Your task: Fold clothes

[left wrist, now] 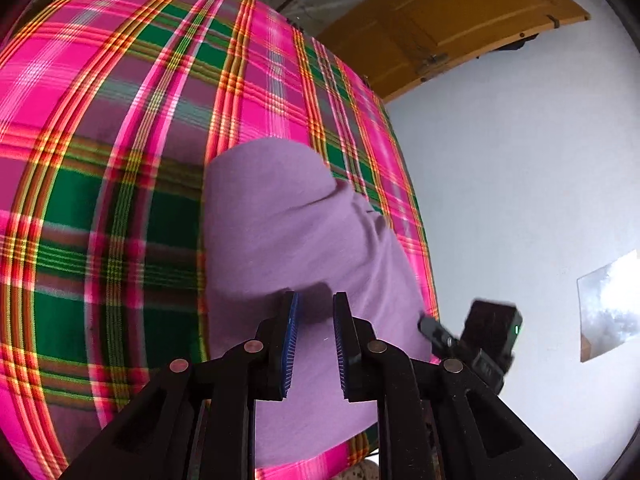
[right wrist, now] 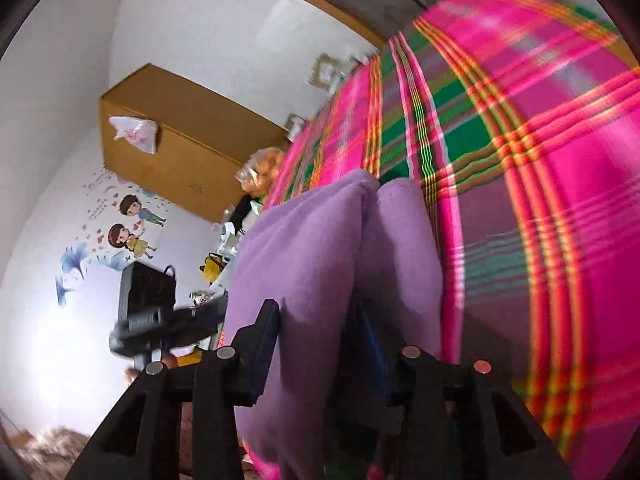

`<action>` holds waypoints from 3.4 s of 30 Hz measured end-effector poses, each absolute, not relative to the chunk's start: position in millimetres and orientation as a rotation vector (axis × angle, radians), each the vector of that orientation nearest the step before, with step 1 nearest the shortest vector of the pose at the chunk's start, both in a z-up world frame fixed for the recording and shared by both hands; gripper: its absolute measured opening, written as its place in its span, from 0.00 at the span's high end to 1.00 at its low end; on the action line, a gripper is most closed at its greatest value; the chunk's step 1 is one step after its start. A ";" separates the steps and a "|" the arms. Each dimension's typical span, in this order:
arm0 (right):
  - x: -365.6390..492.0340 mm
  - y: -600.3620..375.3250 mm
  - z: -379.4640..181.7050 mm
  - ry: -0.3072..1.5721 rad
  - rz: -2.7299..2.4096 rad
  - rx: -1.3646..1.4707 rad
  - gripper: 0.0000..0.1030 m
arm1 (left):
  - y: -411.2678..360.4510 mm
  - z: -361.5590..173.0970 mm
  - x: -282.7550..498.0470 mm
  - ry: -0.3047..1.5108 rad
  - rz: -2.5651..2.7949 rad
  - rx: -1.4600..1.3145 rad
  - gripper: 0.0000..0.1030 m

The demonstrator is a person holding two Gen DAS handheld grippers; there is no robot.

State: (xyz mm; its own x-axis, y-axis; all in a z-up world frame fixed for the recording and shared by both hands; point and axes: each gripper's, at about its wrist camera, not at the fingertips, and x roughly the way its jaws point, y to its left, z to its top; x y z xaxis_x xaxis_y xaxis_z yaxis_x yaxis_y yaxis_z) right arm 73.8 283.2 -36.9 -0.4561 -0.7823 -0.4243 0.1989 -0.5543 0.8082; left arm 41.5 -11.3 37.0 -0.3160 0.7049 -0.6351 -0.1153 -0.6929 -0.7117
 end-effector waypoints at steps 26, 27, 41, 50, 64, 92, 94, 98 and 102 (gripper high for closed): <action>90.3 303.0 -11.6 -0.560 -2.563 1.071 0.72 | 24.2 25.2 22.2 -0.636 2.017 -1.405 0.82; 98.9 302.2 -5.0 -0.509 -2.611 1.034 0.72 | 23.5 27.6 22.8 -0.629 2.021 -1.398 0.82; 172.4 272.9 -12.8 -0.265 -2.569 1.091 0.71 | 42.5 24.8 61.4 -0.418 2.003 -1.346 0.81; 186.8 288.7 -6.5 -0.234 -2.587 1.188 0.72 | 39.2 20.4 78.9 -0.392 2.033 -1.286 0.81; 120.8 272.2 46.2 -0.162 -2.544 0.999 0.72 | 33.8 32.5 90.0 -0.259 2.040 -1.257 0.81; 15.1 238.0 0.4 -0.128 -2.391 1.220 0.72 | 41.5 16.6 -25.2 -0.399 2.063 -1.341 0.88; 23.8 237.6 9.8 -0.147 -2.422 1.190 0.72 | 40.1 18.1 -27.0 -0.412 2.051 -1.351 0.89; 45.3 229.9 24.1 -0.121 -2.405 1.121 0.71 | 34.7 28.5 -25.4 -0.432 2.068 -1.347 0.88; 57.1 224.7 16.1 -0.046 -2.410 1.164 0.69 | 38.3 26.3 -22.2 -0.402 2.091 -1.337 0.87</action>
State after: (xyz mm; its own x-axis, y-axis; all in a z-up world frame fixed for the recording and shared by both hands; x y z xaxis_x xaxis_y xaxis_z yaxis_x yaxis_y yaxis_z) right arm 57.1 224.7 16.1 -0.5357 -0.4175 -0.7339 0.3892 -0.8935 0.2241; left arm -22.2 38.3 26.3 -0.2981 0.6419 -0.7065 -0.3341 -0.7635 -0.5527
